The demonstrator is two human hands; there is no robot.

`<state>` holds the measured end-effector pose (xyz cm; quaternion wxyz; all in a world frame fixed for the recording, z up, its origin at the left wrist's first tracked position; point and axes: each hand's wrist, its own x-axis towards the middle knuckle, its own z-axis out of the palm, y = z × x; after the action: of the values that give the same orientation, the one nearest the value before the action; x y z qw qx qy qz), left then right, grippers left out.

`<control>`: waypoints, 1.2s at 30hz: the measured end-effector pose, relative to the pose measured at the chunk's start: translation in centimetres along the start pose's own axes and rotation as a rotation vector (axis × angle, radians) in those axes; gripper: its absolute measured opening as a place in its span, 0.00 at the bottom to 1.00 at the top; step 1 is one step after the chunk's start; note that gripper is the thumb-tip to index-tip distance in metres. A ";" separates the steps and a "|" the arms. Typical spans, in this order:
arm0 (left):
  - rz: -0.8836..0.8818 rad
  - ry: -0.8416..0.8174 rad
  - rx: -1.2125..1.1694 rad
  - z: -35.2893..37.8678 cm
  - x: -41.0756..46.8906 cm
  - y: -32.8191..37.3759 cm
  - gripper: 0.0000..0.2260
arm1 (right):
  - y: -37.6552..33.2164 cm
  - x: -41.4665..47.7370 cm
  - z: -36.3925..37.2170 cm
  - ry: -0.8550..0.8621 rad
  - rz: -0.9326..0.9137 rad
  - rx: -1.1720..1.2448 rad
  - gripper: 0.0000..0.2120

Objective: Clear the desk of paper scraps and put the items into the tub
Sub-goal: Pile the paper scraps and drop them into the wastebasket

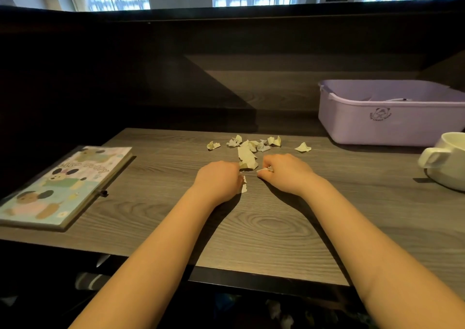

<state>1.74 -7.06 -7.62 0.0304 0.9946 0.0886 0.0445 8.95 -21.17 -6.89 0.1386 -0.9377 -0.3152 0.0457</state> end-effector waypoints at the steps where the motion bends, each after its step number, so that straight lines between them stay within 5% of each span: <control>1: 0.010 0.021 -0.010 0.1 -0.1 0.0 0.11 | 0.0 0.0 0.0 0.003 0.004 0.006 0.11; 8: 0.008 0.156 -0.192 0.5 0.1 -0.9 0.07 | 0.0 0.0 -0.1 0.056 -0.010 0.011 0.14; 16: -0.042 0.234 -0.364 0.5 0.4 -1.1 0.05 | 0.2 0.2 0.2 0.069 -0.032 0.043 0.06; 36: -0.118 0.507 -0.730 -4.3 -3.0 -1.9 0.06 | -2.6 -3.0 -2.9 0.347 -0.066 0.445 0.08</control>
<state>-1.93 -5.49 -3.69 0.3595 0.8696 0.1283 0.3133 5.60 -21.68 -3.35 0.3944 -0.8673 -0.2993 -0.0518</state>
